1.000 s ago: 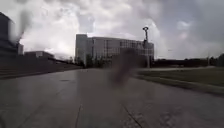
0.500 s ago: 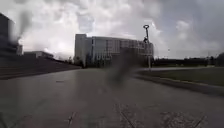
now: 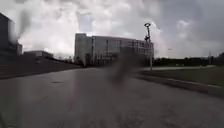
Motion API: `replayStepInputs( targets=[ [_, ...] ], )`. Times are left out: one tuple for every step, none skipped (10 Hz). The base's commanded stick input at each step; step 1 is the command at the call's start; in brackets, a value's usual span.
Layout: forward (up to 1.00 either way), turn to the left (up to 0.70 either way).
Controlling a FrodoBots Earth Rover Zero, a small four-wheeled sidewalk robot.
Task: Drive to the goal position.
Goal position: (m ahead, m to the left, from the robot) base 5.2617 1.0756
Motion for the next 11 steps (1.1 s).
replayStepInputs(
  targets=[
    [0.70,0.00],
    [0.70,0.00],
    [0.70,0.00],
    [0.70,0.00],
    [0.70,0.00],
    [0.70,0.02],
    [0.70,0.03],
    [0.70,0.03],
    [0.70,0.04],
    [0.70,0.25],
    [0.70,0.34]
  ],
)
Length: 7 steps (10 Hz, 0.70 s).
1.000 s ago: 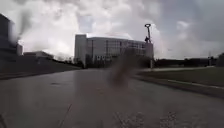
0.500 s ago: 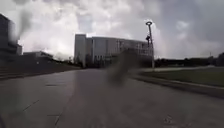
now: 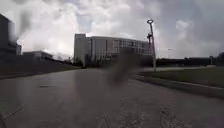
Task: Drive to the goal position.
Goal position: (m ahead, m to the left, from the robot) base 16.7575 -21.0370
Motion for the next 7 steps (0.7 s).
replayStepInputs(
  targets=[
    [0.70,0.26],
    [0.70,0.02],
    [0.70,0.02],
    [0.70,0.02],
    [0.70,0.02],
    [0.70,0.02],
    [0.70,0.02]
  ],
)
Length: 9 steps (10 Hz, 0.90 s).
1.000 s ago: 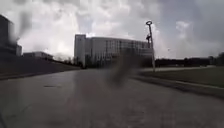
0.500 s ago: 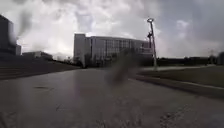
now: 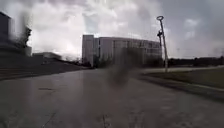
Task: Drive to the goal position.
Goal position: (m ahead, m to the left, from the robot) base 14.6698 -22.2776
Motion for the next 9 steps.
replayStepInputs(
  targets=[
    [0.70,0.02],
    [0.70,0.02],
    [0.70,0.02],
    [0.70,0.02],
    [0.70,0.02],
    [0.70,0.01],
    [0.70,0.00],
    [0.70,0.00],
    [0.70,0.00]
  ],
)
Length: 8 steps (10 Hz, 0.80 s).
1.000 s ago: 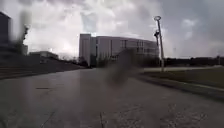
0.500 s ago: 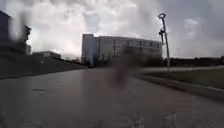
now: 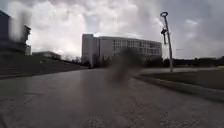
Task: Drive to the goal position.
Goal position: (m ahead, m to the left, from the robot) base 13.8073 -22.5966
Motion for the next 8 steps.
replayStepInputs(
  targets=[
    [0.70,0.00],
    [0.70,0.00],
    [0.70,0.00],
    [0.70,0.00],
    [0.70,0.00],
    [0.70,0.00],
    [0.70,0.00],
    [0.70,0.00]
  ],
)
